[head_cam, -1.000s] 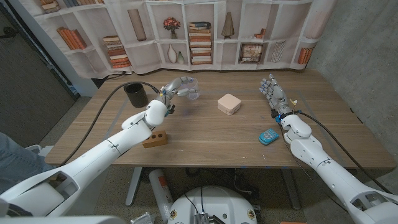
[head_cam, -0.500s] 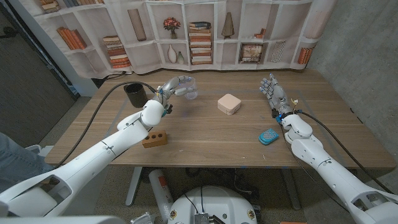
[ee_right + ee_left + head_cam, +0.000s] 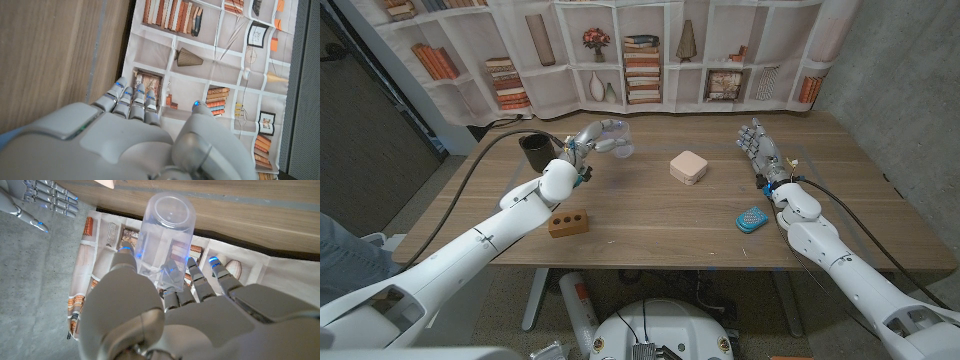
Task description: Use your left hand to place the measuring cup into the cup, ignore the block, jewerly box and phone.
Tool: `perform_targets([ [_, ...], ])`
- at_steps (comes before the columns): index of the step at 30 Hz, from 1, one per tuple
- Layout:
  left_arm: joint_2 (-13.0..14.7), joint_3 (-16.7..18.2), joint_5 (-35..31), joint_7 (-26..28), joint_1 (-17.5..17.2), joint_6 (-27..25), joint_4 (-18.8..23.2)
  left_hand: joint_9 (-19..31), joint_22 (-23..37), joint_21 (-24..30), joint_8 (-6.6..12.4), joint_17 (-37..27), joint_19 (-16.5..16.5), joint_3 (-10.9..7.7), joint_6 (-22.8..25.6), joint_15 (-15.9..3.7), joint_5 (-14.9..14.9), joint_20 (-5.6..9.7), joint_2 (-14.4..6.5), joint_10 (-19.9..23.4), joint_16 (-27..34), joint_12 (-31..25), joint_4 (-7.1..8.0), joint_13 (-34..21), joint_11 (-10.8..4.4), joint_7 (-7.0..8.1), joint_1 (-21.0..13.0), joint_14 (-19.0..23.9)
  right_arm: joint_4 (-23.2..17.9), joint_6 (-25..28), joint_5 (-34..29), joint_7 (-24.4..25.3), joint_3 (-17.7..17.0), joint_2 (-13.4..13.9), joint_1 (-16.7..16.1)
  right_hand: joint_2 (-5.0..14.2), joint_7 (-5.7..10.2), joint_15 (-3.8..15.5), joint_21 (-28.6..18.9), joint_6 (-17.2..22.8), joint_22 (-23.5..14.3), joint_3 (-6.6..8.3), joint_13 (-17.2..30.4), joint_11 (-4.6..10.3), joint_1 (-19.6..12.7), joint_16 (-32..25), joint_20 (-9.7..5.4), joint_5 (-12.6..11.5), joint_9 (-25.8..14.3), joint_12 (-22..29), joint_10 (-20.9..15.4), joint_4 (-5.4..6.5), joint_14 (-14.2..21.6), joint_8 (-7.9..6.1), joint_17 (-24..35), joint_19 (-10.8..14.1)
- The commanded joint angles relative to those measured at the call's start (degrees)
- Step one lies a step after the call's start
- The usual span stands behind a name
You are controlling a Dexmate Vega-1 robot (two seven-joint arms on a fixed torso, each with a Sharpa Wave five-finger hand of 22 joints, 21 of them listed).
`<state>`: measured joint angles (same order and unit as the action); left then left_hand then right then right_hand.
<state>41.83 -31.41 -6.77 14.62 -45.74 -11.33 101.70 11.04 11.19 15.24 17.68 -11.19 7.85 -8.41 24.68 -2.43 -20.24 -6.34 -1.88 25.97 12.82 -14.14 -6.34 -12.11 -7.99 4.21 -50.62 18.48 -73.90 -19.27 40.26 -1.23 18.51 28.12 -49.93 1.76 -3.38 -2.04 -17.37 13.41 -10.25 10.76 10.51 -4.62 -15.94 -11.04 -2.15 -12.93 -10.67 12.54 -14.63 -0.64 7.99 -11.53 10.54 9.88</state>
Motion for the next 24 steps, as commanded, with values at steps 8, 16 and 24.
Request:
perform_targets([
  [8, 2.7, 2.7, 0.9, -0.4, -1.3, -0.4, 2.8, 0.2, 0.1, -0.1, -0.21, -0.2, 0.2, -0.03, 0.5, -1.62, 0.3, 0.53, -0.7, 0.4, 0.0, 0.4, 0.21, -0.3, -0.17, -0.06, 0.0, 0.7, 0.8, 0.1, -0.4, 0.3, 0.5, -0.7, 0.7, 0.18, -0.23, 0.07, 0.2, 0.5, -0.3, 0.02, 0.3, 0.21, -0.7, 0.2, -0.21, 0.2, -0.2, 0.1, -0.5, -0.35, 0.5, 0.26, 0.1, 0.5],
  [16, 3.5, 3.3, 0.6, 0.0, -1.8, -1.3, 3.6, 0.2, 0.1, -0.1, -0.26, -0.2, 0.2, -0.02, 0.6, -1.66, 0.4, 0.61, -0.7, 0.5, 0.0, 0.5, 0.22, -0.3, -0.28, -0.08, 0.0, 0.8, 1.2, 0.0, -0.6, 0.4, 0.6, -0.9, 1.0, 0.26, -0.2, 0.09, 0.3, 0.5, -0.3, 0.03, 0.3, 0.23, -0.7, 0.2, -0.24, 0.2, -0.2, 0.1, -0.5, -0.43, 0.5, 0.27, 0.1, 0.5],
  [24, 4.1, 3.9, -0.1, 0.9, -2.5, -2.1, 4.4, 0.2, 0.1, -0.2, -0.3, -0.2, 0.2, 0.0, 0.8, -1.74, 0.5, 0.68, -0.7, 0.7, -0.1, 0.5, 0.22, -0.3, -0.33, -0.02, -0.1, 0.9, 1.6, 0.1, -0.6, 0.2, 0.8, -1.1, 1.2, 0.3, -0.25, 0.1, 0.5, 0.5, -0.3, 0.01, 0.3, 0.28, -0.7, 0.2, -0.21, 0.3, -0.2, 0.0, -0.4, -0.48, 0.6, 0.26, 0.1, 0.6],
])
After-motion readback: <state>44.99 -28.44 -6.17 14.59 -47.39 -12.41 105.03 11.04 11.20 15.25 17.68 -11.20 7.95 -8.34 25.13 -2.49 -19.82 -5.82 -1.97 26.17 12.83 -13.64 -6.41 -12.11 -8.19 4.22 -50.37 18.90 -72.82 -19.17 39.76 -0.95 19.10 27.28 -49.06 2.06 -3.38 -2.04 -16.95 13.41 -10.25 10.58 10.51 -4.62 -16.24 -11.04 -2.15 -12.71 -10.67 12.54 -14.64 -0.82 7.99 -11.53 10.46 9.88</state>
